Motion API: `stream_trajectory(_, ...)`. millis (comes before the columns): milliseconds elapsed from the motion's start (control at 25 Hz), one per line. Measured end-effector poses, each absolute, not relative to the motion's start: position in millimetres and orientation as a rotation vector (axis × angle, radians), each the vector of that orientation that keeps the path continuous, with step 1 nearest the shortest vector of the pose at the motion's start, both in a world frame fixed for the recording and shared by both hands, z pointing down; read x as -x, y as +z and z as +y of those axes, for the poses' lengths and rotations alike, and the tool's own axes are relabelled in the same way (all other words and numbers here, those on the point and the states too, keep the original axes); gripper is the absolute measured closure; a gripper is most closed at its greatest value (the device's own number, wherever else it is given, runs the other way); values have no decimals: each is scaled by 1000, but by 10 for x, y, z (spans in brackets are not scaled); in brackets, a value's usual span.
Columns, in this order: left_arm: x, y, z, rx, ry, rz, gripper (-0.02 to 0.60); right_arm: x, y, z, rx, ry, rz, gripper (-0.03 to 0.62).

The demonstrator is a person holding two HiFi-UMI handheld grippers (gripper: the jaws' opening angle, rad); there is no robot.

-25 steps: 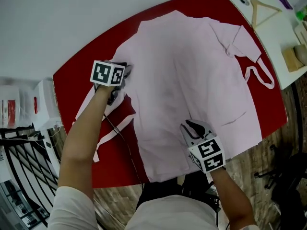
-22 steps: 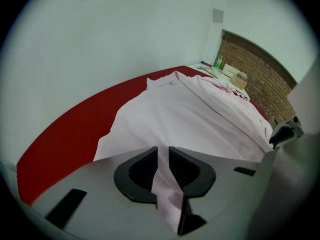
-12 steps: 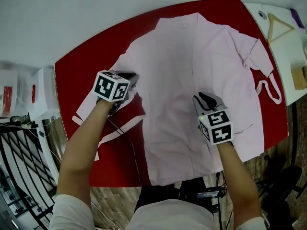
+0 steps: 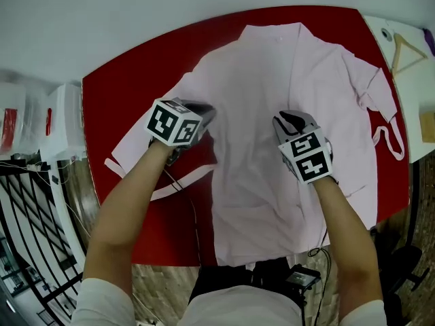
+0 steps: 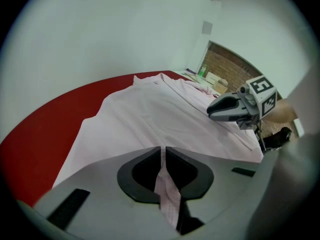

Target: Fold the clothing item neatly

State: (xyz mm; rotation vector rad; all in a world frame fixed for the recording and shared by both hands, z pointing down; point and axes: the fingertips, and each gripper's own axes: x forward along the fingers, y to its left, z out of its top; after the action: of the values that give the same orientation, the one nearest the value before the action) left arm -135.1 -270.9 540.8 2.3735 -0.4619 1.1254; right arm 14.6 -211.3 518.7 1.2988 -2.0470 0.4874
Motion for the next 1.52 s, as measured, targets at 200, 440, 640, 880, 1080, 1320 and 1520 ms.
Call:
stream_trajectory(200, 1406, 5459, -2714, -2366, 1167, -457, 562, -88, 5312, -2373, -1272, 490, -2005, 549)
stream_trajectory(440, 1649, 5560, -2868, -2321, 1271, -541, 575, -172, 5458, -2470, -1243, 540, -1978, 551)
stream_trajectory(640, 1804, 5566, -2996, -2288, 1260, -574, 575, -186, 5450, -2512, -1246, 571, -1973, 551)
stream_trajectory(880, 1852, 5570, -3028, -2276, 1203, -590, 575, -245, 5461, -2505, -1270, 611, -1981, 551)
stream_trajectory(1080, 1855, 5486, -3011, -2305, 1169, -613, 575, -203, 5358, -2501, -1270, 547, -2004, 549)
stream_trajectory(1320, 1856, 5316, -3240, -2319, 1036, -686, 574, -166, 5164, -2754, -1320, 516, -2038, 549)
stream_trajectory(1520, 1766, 5418, -3384, -2295, 1046, -689, 574, -72, 5220, -3070, -1304, 474, -2008, 551)
